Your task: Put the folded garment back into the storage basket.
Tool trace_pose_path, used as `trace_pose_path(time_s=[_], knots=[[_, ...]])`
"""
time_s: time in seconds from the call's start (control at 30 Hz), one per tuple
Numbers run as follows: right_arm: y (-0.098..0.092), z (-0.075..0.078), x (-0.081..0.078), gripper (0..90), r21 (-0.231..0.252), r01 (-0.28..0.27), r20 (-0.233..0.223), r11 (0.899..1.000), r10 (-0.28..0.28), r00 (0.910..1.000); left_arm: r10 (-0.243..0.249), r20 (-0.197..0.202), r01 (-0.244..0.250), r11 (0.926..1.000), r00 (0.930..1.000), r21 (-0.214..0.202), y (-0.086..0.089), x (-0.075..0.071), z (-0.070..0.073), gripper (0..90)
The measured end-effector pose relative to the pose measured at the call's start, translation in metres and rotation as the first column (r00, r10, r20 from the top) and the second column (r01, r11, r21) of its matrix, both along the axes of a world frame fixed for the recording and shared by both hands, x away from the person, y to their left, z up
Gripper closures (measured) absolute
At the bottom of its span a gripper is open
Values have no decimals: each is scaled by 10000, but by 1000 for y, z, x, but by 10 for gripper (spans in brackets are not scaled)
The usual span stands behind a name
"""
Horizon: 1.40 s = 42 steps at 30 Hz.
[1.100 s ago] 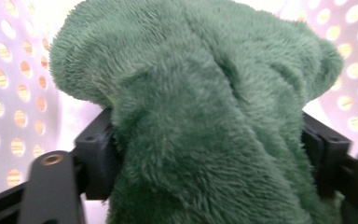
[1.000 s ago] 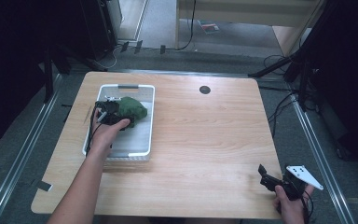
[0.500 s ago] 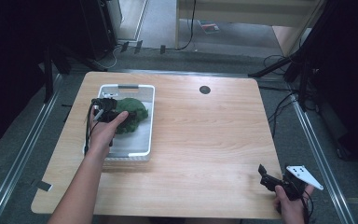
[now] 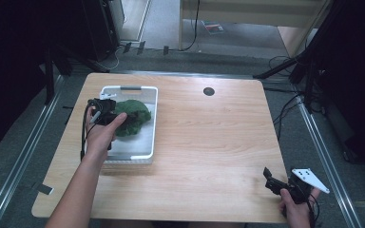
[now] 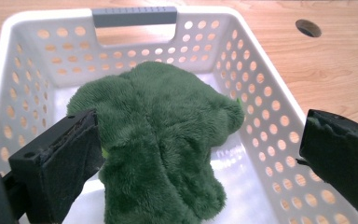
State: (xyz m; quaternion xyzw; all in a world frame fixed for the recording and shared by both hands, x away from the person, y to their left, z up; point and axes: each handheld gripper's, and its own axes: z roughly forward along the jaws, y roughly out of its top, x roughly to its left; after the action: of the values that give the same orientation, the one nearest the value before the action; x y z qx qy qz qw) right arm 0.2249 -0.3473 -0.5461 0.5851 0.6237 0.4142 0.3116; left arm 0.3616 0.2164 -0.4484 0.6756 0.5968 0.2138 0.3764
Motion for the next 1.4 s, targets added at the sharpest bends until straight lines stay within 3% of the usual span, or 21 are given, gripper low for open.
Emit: trace_pose_path(time_s=[0.47, 0.93, 1.0, 1.4], knots=[[0, 0, 0, 1, 8, 18, -25, 10000, -18, 10000, -203, 399, 203, 9998, 9990, 6, 5, -27, 10, 0], [1, 0, 0, 1, -58, 42, -51, 10000, -42, 10000, -130, 795, 148, 9996, 9967, -220, 19, -56, 6, 0], [1, 0, 0, 1, -48, 37, -68, 10000, -38, 10000, -220, 881, 260, 9986, 9959, -450, 20, -61, 7, 0], [1, 0, 0, 1, -69, 59, -85, 10000, -60, 9999, -115, 1579, 194, 9986, 9874, -486, 35, -88, 5, 0]])
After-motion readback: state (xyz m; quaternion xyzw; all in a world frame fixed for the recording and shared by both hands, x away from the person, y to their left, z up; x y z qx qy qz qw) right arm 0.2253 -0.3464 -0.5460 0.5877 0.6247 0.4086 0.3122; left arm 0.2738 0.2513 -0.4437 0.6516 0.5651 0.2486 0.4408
